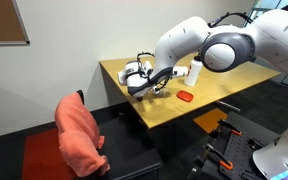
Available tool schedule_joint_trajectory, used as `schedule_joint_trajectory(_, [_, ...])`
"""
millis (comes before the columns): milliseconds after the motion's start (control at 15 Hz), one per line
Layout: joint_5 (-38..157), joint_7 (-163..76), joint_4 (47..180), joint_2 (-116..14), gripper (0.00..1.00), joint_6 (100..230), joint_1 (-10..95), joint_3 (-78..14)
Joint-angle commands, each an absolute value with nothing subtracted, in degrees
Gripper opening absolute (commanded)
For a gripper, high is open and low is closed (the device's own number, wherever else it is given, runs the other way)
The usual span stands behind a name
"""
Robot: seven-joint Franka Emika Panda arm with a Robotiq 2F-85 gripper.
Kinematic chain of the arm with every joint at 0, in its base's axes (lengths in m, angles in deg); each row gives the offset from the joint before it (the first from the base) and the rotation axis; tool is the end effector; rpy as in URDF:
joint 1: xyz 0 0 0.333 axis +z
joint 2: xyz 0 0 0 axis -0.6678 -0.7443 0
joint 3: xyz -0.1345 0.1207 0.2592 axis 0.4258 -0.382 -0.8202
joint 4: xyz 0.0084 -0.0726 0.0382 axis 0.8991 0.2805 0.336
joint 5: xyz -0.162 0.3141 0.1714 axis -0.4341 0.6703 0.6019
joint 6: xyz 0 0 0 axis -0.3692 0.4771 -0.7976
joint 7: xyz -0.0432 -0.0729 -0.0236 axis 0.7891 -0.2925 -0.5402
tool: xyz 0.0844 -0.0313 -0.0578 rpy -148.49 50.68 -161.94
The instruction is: Uncover the lunchbox, pour the sweets in the cup into it, and then cover it
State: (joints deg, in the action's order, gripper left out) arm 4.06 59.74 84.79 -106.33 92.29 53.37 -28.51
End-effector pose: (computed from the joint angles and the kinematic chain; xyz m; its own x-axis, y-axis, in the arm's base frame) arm 0.6386 -0.0463 0.0879 0.4743 -0.2032 0.8566 -0.6988 0.5049 0.5067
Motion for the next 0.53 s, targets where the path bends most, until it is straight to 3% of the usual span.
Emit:
schedule_joint_trajectory(0, [2.1,56.0,78.3,-110.8,0.01,88.0,54.1,-27.0])
schedule_joint_trajectory(467, [0.0,52.0,75.6,-112.0,0.01,89.4,53.3,-27.1])
